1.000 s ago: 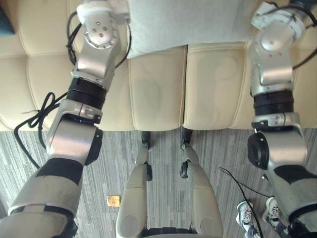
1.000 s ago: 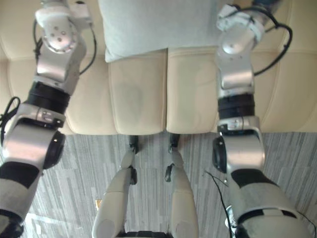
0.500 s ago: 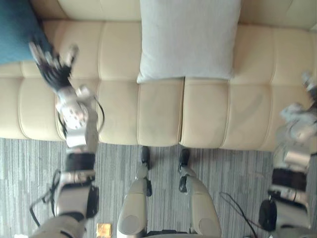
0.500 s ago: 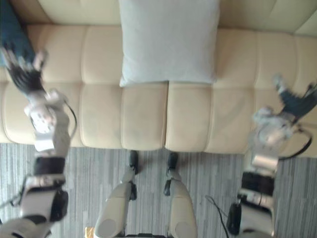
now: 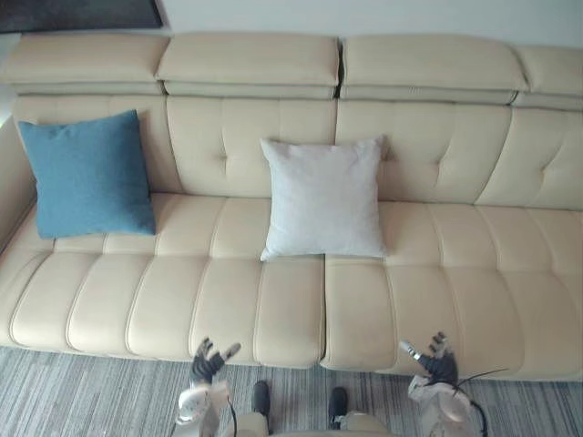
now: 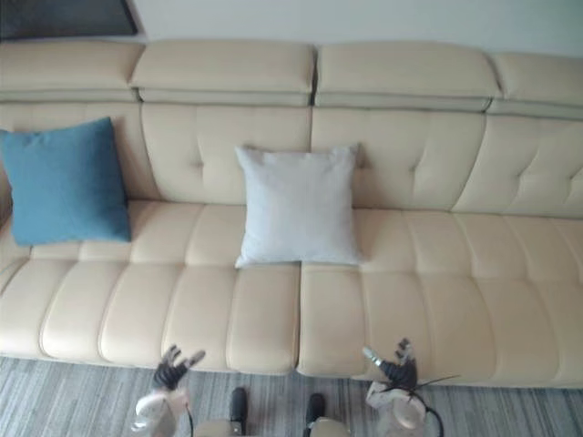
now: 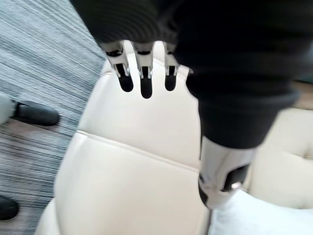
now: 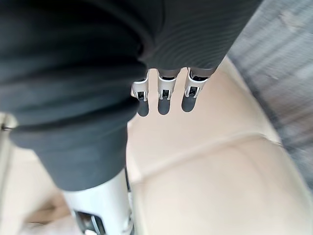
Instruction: Pick up cushions and gather them together orderly.
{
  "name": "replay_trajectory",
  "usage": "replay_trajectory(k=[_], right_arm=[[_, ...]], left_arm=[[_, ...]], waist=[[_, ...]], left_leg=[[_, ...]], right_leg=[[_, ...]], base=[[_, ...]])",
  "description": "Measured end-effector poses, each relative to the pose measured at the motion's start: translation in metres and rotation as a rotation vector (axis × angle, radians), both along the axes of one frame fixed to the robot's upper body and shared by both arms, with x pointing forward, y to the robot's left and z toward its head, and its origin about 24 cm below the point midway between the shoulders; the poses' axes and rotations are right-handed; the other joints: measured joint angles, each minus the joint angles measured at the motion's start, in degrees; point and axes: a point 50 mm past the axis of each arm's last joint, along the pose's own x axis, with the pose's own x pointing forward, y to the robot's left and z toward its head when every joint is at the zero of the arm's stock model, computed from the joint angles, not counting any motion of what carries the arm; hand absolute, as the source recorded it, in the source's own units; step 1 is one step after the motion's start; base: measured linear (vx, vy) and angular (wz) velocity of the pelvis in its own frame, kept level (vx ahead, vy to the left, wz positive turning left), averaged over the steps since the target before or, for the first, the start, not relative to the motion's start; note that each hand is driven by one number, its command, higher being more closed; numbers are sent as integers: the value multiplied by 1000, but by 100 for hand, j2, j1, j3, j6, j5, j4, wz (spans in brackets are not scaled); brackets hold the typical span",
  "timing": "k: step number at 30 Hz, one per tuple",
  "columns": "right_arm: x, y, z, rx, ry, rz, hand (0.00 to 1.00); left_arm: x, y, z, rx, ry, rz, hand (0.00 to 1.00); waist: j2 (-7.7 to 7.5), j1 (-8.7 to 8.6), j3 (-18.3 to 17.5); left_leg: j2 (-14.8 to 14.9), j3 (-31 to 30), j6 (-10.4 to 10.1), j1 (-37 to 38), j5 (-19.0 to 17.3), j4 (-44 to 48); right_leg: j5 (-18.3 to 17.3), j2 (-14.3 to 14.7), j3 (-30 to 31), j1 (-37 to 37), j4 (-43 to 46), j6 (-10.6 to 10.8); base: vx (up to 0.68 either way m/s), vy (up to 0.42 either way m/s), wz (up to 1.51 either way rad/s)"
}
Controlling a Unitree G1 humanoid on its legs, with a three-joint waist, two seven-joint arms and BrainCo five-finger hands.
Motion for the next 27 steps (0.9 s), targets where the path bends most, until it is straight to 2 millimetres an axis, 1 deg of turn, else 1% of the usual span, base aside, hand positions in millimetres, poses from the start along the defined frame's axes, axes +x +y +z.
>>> replay_trajectory(k=[1, 2, 4, 6, 8, 9, 15, 20, 25, 26, 27], right_arm=[[-13, 4, -12, 22, 76, 11, 0], [-17, 6, -15, 32, 102, 12, 0], [-36, 11, -29, 76, 203, 10, 0], [-44, 12, -34, 92, 243, 1, 0], [-46, 14, -36, 101, 260, 1, 0], [-33, 7, -39, 109, 296, 0, 0], [-34, 7, -39, 110, 301, 0, 0], [-39, 8, -42, 101, 348, 36, 0], [-38, 13, -43, 67, 398, 127, 0], [-36, 13, -42, 53, 401, 150, 0], [-34, 14, -42, 41, 405, 176, 0]], left_arm=[[-11, 0, -6, 3, 55, -10, 0], [-14, 0, -8, 3, 70, -11, 0], [-21, 3, -13, 22, 121, -31, 0], [-26, 4, -15, 32, 154, -44, 0], [-30, 4, -17, 41, 177, -58, 0], [-30, 11, -18, 96, 212, -146, 0], [-30, 11, -18, 96, 212, -146, 0], [-30, 9, -19, 87, 227, -148, 0], [-29, 5, -20, 74, 238, -150, 0], [-29, 5, -20, 74, 242, -153, 0], [-27, 5, -20, 75, 244, -158, 0]], waist=[[-9, 0, -86], [-13, 0, -98], [-30, -1, -145], [-36, -1, -154], [-32, -6, -164], [-48, -192, -113], [-47, -192, -112], [-12, -203, -59], [23, -181, 16], [-23, -183, 54], [-13, -177, 75]], left_leg=[[-14, -16, 0, 97, 1, -70], [-23, -34, 3, 124, 2, -70], [-53, -111, 7, 213, -1, -71], [-70, -110, 13, 246, -5, -71], [-93, -126, 13, 289, -5, -72], [-321, -259, 120, 499, -168, -74], [-321, -257, 120, 516, -167, -73], [-314, -216, 119, 739, -168, -72], [-274, 176, 119, 935, -168, -74], [-262, 284, 126, 974, -179, -80], [-237, 437, 114, 981, -229, -107]], right_leg=[[7, 0, -19, 105, -52, 12], [11, -2, -35, 156, -93, 17], [31, -16, -67, 333, -202, 30], [43, -26, -64, 366, -218, 26], [62, -31, -64, 443, -286, 45], [96, -151, -63, 749, -534, 155], [97, -151, -62, 764, -532, 155], [93, -150, -17, 955, -478, 150], [75, -132, 323, 918, -208, 137], [57, -127, 418, 869, -144, 143], [1, -124, 528, 741, -70, 165]], base=[[53, 17, 8], [61, 18, 13], [55, 22, 16], [36, 14, 1], [19, 5, -1], [0, 0, 0], [0, 0, 0], [-22, 1, -3], [-78, 9, -33], [-174, 19, -53], [-167, 17, -57]])
